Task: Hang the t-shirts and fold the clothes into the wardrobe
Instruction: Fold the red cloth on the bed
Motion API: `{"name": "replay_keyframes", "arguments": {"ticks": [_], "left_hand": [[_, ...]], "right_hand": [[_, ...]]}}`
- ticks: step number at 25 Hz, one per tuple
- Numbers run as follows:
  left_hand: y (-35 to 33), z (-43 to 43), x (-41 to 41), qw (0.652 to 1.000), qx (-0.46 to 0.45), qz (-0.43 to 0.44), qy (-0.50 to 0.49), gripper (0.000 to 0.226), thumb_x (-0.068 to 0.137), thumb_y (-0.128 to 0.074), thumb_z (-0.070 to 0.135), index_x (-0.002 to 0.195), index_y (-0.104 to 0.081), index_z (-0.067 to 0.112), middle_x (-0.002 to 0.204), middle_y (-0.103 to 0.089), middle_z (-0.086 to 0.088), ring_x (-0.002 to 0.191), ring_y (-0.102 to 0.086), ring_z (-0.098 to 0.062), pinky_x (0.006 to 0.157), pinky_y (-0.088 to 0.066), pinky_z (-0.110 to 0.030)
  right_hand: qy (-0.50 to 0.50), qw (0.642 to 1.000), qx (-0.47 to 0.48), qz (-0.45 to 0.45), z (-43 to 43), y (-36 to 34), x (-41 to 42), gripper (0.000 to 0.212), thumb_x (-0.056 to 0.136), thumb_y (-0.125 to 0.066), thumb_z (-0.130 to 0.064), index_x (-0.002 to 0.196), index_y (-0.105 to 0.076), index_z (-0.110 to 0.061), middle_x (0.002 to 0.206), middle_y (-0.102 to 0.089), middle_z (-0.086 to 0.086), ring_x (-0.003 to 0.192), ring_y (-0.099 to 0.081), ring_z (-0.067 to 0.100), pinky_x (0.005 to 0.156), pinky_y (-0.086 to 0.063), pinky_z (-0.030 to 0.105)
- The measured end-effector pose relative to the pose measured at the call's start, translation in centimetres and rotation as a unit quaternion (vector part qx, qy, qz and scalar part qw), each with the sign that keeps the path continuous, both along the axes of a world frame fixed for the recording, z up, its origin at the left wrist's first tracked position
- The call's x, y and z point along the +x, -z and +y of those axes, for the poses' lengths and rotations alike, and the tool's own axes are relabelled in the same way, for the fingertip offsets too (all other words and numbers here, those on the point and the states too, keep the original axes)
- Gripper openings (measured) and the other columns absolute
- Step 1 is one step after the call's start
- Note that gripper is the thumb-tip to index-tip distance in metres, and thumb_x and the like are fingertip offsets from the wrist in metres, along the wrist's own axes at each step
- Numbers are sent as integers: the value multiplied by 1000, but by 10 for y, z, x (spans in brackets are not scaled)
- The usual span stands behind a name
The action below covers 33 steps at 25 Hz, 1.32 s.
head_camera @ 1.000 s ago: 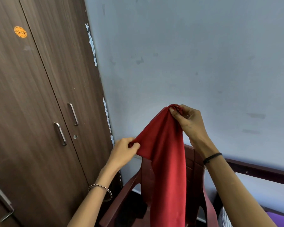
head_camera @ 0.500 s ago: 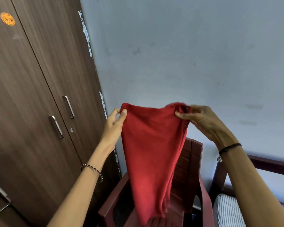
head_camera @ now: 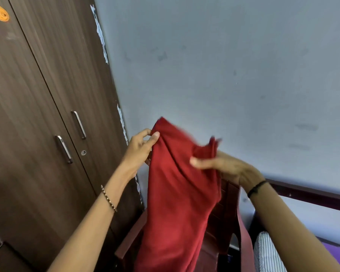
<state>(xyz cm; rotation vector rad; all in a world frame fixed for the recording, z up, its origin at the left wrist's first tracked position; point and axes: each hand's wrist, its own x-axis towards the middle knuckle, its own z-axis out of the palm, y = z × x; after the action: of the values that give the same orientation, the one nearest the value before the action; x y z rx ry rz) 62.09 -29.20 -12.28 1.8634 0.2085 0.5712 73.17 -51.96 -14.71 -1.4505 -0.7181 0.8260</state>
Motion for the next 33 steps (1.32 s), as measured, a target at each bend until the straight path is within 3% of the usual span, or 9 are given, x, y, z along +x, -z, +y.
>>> {"name": "replay_keyframes", "arguments": {"ticks": [3, 12, 15, 19, 22, 24, 27, 30, 33], "left_hand": [[31, 12, -5, 999, 4, 1, -48, 28, 98, -56, 40, 95, -60, 12, 60, -51, 2, 53, -50, -13, 52, -41, -25], [49, 7, -7, 992, -103, -14, -65, 25, 97, -59, 38, 89, -58, 14, 67, -58, -4, 60, -51, -15, 54, -42, -24], [17, 6, -1, 956, -292, -41, 6, 29, 97, -57, 39, 91, -72, 16, 86, -70, -7, 73, -67, -17, 65, -56, -23], [43, -4, -18, 871, -453, 117, 149, 70, 88, -40, 70, 114, -74, 15, 118, -71, -9, 108, -68, -23, 98, -50, -42], [126, -29, -44, 861, -396, 260, 184, 89, 58, -84, 58, 128, -63, 7, 119, -71, -10, 108, -68, -25, 110, -40, -51], [163, -47, -60, 872, -307, 331, 188, 93, 42, -98, 42, 120, -65, 3, 110, -74, -9, 102, -70, -20, 105, -47, -45], [155, -54, -48, 872, -363, 293, 146, 26, 80, -79, 20, 103, -76, 9, 104, -74, -12, 87, -73, -18, 84, -58, -31], [134, -34, -18, 882, -411, 219, 77, 15, 88, -68, 18, 96, -76, 10, 92, -76, -11, 73, -73, -16, 73, -60, -27], [141, -28, -13, 897, -331, 291, 36, 11, 88, -69, 22, 94, -73, 14, 80, -76, -8, 63, -71, -16, 63, -60, -27]], "right_hand": [[24, 997, -72, -28, -9, 41, -2, 34, 88, -78, -22, 119, -75, -11, 120, -75, 11, 114, -71, 27, 106, -52, 41], [95, 993, -25, -62, -9, 39, -6, 21, 97, -68, -24, 114, -74, -14, 112, -77, 9, 99, -76, 19, 84, -60, 27], [117, 981, 121, 100, -8, 12, 2, 32, 92, -65, -32, 110, -75, -7, 105, -78, 14, 88, -76, 19, 78, -62, 30], [137, 958, 133, 214, -16, 40, 3, 71, 94, -43, -72, 134, -68, -18, 130, -70, 10, 116, -69, 24, 97, -56, 37], [127, 947, 18, 295, -32, 111, -17, 85, 87, -40, -81, 131, -70, -15, 130, -70, 14, 119, -68, 29, 104, -52, 42], [106, 931, -1, 349, -42, 142, -23, 88, 85, -46, -81, 136, -66, -12, 136, -65, 19, 127, -63, 34, 116, -41, 48], [66, 917, 106, 378, -50, 133, -26, 83, 85, -66, -69, 140, -61, -6, 143, -58, 21, 134, -57, 34, 116, -42, 46], [64, 966, 10, 251, -46, 131, -19, 55, 78, -85, -34, 123, -73, -4, 124, -72, 17, 105, -73, 21, 88, -60, 32], [75, 976, -72, 192, -45, 147, -29, 29, 91, -71, -11, 119, -75, -7, 120, -73, 16, 99, -74, 20, 91, -60, 34]]}}
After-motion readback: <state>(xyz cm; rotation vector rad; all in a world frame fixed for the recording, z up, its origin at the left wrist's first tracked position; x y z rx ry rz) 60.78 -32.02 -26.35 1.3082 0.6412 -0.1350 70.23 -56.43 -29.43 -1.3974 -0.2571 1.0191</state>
